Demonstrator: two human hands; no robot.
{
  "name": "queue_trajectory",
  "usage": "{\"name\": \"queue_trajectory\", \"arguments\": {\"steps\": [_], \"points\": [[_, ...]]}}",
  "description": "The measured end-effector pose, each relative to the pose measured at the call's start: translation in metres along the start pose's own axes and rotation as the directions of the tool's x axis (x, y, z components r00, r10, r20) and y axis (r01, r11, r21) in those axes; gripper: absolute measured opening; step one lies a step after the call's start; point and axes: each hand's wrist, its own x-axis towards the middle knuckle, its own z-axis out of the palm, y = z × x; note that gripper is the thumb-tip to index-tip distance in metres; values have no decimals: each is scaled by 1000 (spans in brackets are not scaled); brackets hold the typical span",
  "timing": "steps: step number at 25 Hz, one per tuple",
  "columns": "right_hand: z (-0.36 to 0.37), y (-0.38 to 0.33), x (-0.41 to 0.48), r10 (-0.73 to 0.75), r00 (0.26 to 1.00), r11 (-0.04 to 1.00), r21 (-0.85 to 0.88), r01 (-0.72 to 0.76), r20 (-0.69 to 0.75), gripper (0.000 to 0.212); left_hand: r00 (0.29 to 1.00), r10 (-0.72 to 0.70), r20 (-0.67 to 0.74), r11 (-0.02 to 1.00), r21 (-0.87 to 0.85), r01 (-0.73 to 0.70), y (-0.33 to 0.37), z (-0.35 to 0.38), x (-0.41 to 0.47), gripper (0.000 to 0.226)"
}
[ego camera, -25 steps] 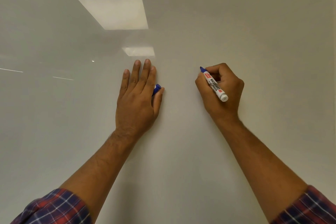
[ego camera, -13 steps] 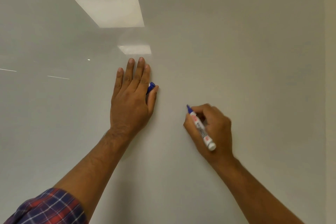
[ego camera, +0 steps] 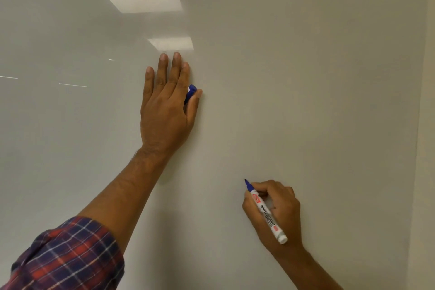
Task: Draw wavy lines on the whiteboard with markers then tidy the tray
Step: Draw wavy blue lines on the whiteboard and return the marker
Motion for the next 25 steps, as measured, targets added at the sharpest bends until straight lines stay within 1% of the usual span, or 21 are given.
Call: {"name": "queue_trajectory", "arguments": {"steps": [1, 2, 3, 5, 7, 9, 11, 13, 16, 17, 19, 20, 22, 23, 24, 25], "points": [[2, 2, -10, -52, 998, 998, -32, 53, 39, 9, 1000, -3, 6, 1000, -8, 3, 1, 0, -2, 61], [4, 4, -19, -80, 993, 996, -19, 82, 86, 11, 1000, -9, 12, 1000, -17, 9, 2, -1, -5, 61], [5, 6, -25, -72, 990, 997, 14, 71, 121, 13, 1000, -15, 15, 999, -29, 16, 3, -2, -9, 62], [3, 8, -29, -14, 988, 999, 37, 9, 155, 19, 999, -23, 29, 998, -64, 24, 7, -4, -24, 62], [0, 2, -26, 40, 984, 998, 40, -48, 175, 19, 997, -43, 71, 991, -125, 51, 11, -6, -43, 62], [-6, -12, -23, 138, 974, 977, 138, -164, 181, 16, 989, -100, 113, 965, -230, 124, 18, -11, -64, 61], [-14, -25, -24, 275, 939, 902, 283, -326, 205, 23, 974, -181, 134, 907, -361, 218, 28, -21, -89, 56], [-21, -34, -32, 347, 906, 839, 351, -416, 244, 26, 951, -277, 138, 829, -466, 310, 42, -34, -117, 53], [-25, -44, -52, 395, 868, 783, 384, -489, 301, 11, 904, -391, 175, 699, -583, 415, 73, -57, -161, 47], [-27, -47, -58, 418, 852, 754, 403, -518, 315, 14, 874, -437, 214, 627, -624, 466, 84, -64, -173, 44], [-29, -53, -69, 446, 829, 704, 440, -558, 337, 29, 767, -549, 331, 415, -688, 595, 104, -76, -192, 35], [-30, -57, -74, 454, 821, 686, 454, -569, 346, 31, 703, -598, 385, 311, -697, 646, 113, -81, -201, 32], [-35, -66, -82, 442, 820, 663, 483, -572, 364, 24, 585, -667, 461, 128, -702, 700, 126, -91, -217, 28], [-38, -71, -87, 437, 816, 649, 496, -578, 379, 21, 518, -686, 511, 13, -703, 711, 132, -95, -225, 27], [-40, -75, -91, 427, 811, 638, 502, -583, 399, 21, 437, -690, 577, -127, -692, 711, 138, -100, -230, 27], [-42, -78, -98, 419, 802, 629, 501, -594, 425, 22, 338, -678, 653, -287, -658, 696, 143, -106, -235, 27]]}}
